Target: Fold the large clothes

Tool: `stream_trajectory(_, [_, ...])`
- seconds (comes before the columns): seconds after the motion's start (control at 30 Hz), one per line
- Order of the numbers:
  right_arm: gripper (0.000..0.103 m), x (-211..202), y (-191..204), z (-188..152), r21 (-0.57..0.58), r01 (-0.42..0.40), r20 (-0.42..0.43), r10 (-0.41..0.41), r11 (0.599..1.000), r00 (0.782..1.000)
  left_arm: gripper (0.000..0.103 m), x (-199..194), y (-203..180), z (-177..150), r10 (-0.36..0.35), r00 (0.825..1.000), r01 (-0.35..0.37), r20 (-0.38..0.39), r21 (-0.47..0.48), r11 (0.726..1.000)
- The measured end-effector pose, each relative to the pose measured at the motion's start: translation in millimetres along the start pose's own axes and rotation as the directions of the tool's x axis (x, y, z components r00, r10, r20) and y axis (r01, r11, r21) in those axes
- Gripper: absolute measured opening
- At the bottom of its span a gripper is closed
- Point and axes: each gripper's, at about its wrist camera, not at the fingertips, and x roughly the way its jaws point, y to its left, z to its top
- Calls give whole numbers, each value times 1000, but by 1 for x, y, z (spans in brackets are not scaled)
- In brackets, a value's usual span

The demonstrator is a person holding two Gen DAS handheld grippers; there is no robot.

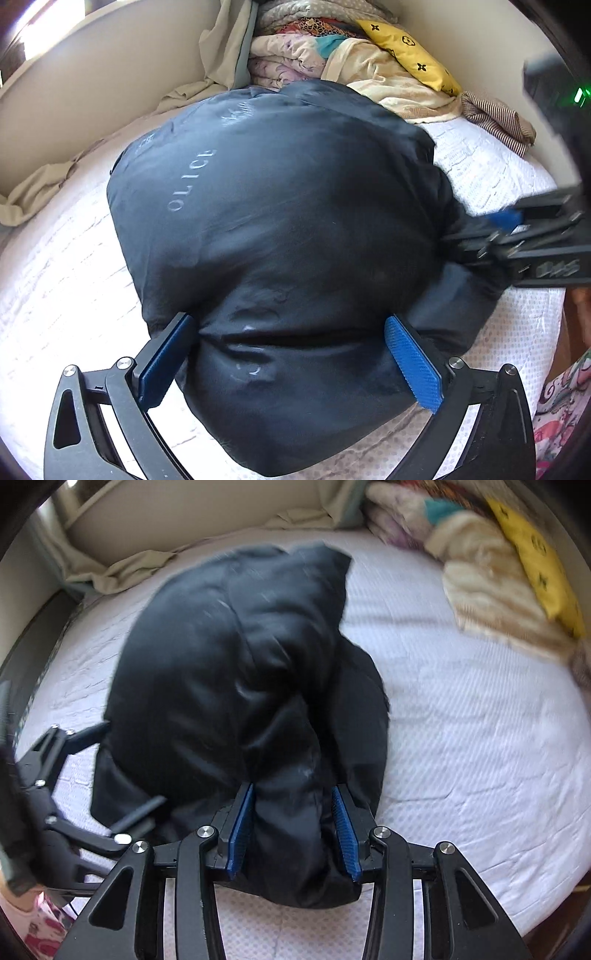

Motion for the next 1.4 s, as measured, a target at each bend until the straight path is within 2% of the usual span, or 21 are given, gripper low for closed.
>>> stream_trajectory(0.13, [40,25,-11,-3,59,-49,-22,50,997,998,103,2,-4,-3,15,1000,-14,-2,16,1000])
stream_trajectory(0.33, [43,43,10,-7,-36,69,6,-69,997,998,103,9,-14,-2,46,999,-46,-6,52,998])
stream_trajectory(0.47, [44,44,8,1,-8,48,-20,-49,999,999,103,12,-18,-3,75,997,-75,0,64,995])
stream_trajectory(0.6, [48,19,-13,5,99,-62,14,61,993,998,103,7,-7,-2,37,999,-37,-2,13,999])
stream_trajectory(0.63, [50,8,-21,8,143,-120,46,115,982,992,103,6,-4,-2,24,1000,-24,-4,-1,1000])
stream_trajectory(0.7, [66,-14,-33,7,206,-244,122,222,948,967,103,5,2,-1,6,1000,-6,-7,-27,1000])
stream_trajectory(0.77, [72,-32,-41,10,228,-293,176,256,929,950,103,5,3,0,3,1000,-3,-8,-36,999])
stream_trajectory(0.83, [77,-45,-46,23,229,-307,205,262,924,943,103,6,1,1,8,1000,-8,-8,-34,999])
stream_trajectory(0.97, [79,-39,-47,55,229,-317,141,291,920,946,103,6,1,1,6,1000,-7,-9,-34,999])
stream_trajectory(1.03, [79,-28,-50,70,247,-275,116,253,929,960,103,6,1,2,3,1000,-4,-8,-37,999])
stream_trajectory(1.1, [81,-11,-55,84,251,-270,93,254,930,963,103,5,3,3,3,1000,-3,-7,-37,999])
stream_trajectory(1.27, [87,26,-54,84,229,-260,44,257,938,965,103,6,1,5,7,1000,-7,-13,-30,1000])
stream_trajectory(1.4, [93,57,-56,80,219,-290,33,290,932,957,103,4,2,7,1,1000,-1,-22,-33,999])
